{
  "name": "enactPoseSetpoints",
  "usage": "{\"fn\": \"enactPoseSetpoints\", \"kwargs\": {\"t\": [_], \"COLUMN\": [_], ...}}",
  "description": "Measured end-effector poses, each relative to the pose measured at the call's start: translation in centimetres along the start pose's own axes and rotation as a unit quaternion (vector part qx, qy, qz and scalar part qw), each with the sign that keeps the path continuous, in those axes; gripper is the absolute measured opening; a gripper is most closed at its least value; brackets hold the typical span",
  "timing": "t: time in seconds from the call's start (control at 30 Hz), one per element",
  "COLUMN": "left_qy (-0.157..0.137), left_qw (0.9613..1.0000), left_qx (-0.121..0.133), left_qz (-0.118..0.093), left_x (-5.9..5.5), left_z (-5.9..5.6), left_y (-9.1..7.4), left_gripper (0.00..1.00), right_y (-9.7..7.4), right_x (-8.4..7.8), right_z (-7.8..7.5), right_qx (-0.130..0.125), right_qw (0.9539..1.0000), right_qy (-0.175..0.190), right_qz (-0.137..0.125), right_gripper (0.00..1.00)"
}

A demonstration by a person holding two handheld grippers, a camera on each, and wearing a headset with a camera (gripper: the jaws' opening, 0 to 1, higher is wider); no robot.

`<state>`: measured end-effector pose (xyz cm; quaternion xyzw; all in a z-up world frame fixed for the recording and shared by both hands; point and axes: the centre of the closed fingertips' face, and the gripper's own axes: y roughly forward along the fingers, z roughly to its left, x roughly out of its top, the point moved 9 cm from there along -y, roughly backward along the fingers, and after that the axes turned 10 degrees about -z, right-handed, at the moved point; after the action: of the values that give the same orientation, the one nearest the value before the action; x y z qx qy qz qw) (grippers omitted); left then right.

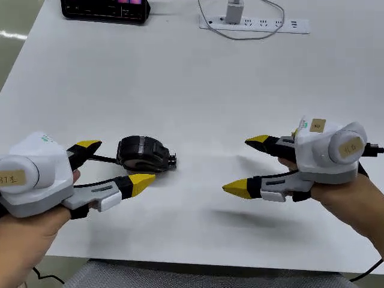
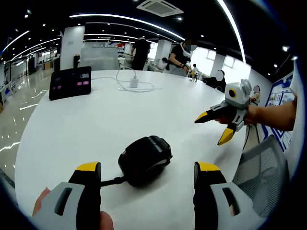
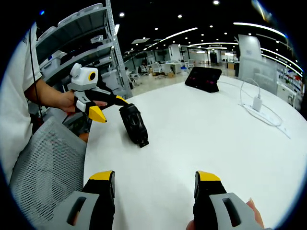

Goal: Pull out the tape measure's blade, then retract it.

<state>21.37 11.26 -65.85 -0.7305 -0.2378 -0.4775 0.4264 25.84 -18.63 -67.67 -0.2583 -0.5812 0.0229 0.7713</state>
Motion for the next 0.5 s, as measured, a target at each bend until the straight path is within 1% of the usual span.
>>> {"fn": "enactPoseSetpoints", "kwargs": {"t": [0.27,0.33,0.5], "left_qy": [0.008,0.015,0.022], "left_qw": [0.9998,0.9996,0.9994], "left_qx": [-0.018,-0.021,-0.024], "left_qz": [0.005,0.007,0.012], "left_x": [0.1,0.0,-0.2], "left_z": [-0.1,0.0,0.1], "left_y": [-0.5,-0.7,-1.2], "left_gripper": [0.77,0.78,0.79], "right_y": [-0.9,-1.2,-2.0], "right_x": [-0.4,-0.6,-0.9], "right_z": [0.4,0.5,0.5], "right_qx": [-0.007,-0.011,-0.021], "right_qw": [1.0,0.9999,0.9998], "right_qy": [-0.006,-0.007,-0.007], "right_qz": [0.001,0.002,0.003], "right_gripper": [0.68,0.68,0.69]}}
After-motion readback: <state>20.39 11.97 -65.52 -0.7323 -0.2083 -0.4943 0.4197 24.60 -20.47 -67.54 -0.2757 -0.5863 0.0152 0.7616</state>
